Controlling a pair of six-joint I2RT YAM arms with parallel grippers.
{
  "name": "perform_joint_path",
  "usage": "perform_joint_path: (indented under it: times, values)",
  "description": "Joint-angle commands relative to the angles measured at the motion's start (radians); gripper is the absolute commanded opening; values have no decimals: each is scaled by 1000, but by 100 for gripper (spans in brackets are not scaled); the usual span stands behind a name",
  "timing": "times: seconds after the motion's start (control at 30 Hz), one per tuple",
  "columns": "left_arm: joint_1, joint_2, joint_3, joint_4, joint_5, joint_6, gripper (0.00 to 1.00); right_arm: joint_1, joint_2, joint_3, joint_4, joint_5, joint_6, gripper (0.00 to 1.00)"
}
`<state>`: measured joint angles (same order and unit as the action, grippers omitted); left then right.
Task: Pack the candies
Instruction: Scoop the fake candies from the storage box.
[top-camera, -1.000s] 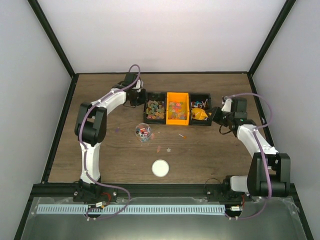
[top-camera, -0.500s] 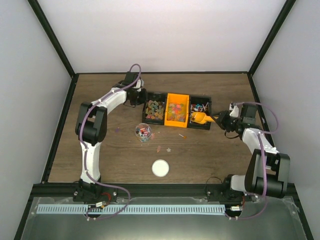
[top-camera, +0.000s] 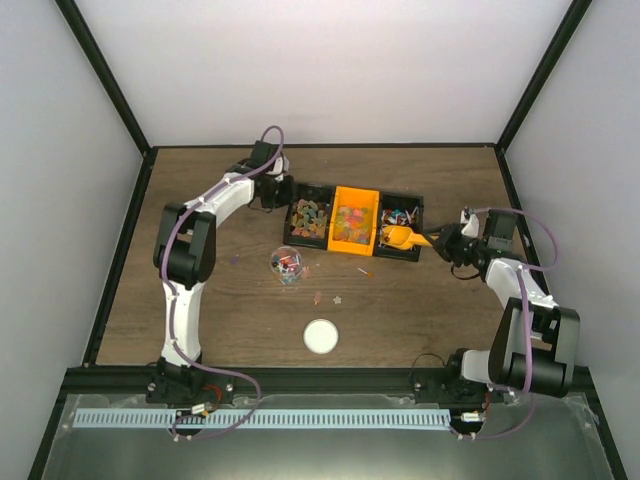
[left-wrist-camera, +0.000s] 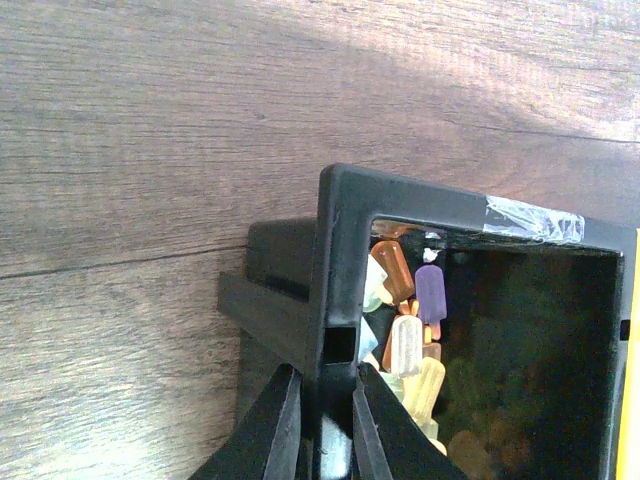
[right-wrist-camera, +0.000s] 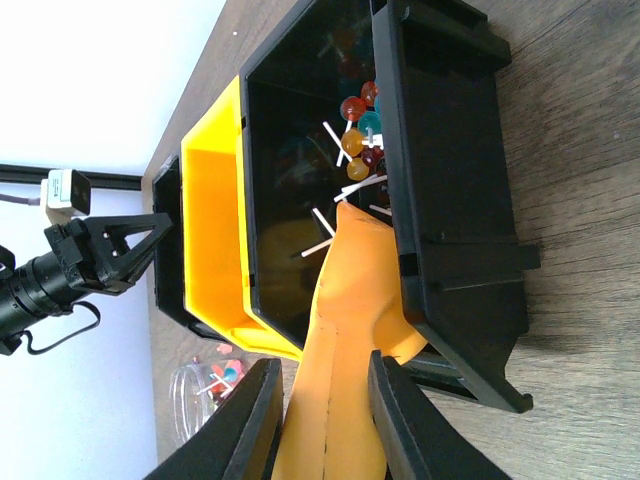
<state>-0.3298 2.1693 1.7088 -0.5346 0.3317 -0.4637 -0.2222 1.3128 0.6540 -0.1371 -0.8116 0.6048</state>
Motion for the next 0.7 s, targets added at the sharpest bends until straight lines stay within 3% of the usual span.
perform_joint_path:
  times: [0.0,0.67]
  values:
    - [-32,49,28,6,80,-76,12,24,-21,31,-84,-223,15,1]
    - [-32,44,33,2,79,-75,12,-36,-84,3,-77,-261,21,1]
